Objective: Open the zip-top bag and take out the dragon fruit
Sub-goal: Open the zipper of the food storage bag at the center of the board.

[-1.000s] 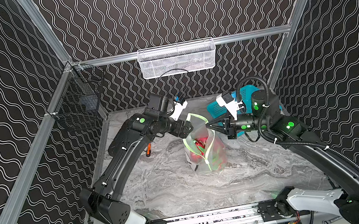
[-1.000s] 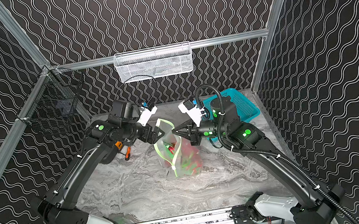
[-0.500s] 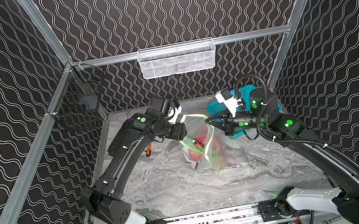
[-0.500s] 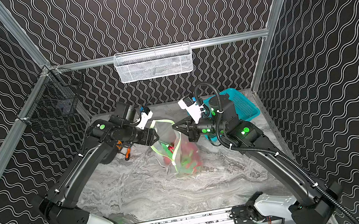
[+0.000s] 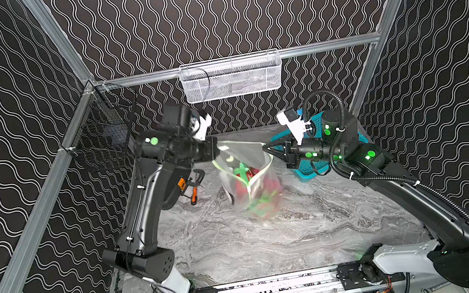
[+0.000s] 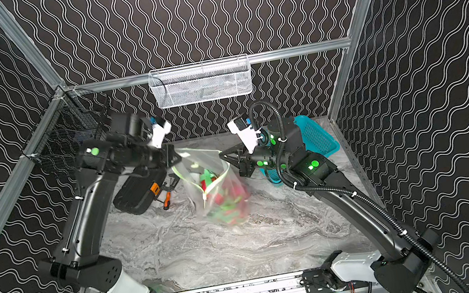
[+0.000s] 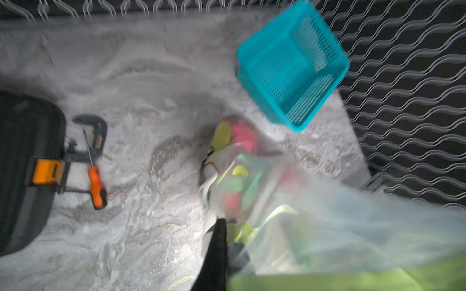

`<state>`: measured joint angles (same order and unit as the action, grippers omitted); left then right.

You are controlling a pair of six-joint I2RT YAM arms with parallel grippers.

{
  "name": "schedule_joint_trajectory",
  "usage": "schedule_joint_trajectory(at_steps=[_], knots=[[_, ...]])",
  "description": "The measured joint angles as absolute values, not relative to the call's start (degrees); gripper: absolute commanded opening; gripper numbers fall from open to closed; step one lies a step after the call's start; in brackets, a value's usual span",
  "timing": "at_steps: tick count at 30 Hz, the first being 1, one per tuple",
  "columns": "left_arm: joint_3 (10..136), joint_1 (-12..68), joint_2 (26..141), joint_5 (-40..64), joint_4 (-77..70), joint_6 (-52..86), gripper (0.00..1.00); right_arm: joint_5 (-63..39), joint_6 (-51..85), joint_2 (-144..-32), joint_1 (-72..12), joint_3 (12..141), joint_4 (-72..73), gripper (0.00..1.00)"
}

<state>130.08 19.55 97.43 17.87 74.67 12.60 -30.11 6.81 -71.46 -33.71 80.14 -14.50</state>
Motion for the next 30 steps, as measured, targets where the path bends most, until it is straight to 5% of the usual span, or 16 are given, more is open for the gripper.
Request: schedule_joint_trajectory(at_steps=[4, 13, 16, 17, 23, 30], knots=[[143.33, 18.81, 103.68, 21.91, 75.57, 13.74, 0.0, -27.94, 7.05, -71.31, -33.45, 79.83, -13.47, 0.0], [119.74, 29.41, 102.67, 23.35, 68.27, 16.36, 0.0, -25.58, 10.61, -65.14, -29.06, 56.27, -12.67, 0.0], [118.34, 32.86, 105.65, 24.23, 66.11, 16.6, 0.0, -23.94, 11.38, -62.94, -28.03, 51.68, -14.41, 0.35], [119.57, 33.82, 107.28, 24.18, 66.11, 16.71, 0.0, -22.59, 11.42, -61.6, -27.77, 51.57, -15.55, 0.39], [131.92, 38.83, 115.68, 23.73, 67.72, 16.69, 0.0, -15.31, 9.61, -53.63, -27.27, 63.64, -23.86, 0.51], [135.72, 41.25, 119.81, 23.53, 68.79, 17.69, 0.0, -25.28, 15.97, -58.74, -27.27, 64.01, -27.03, 0.44]])
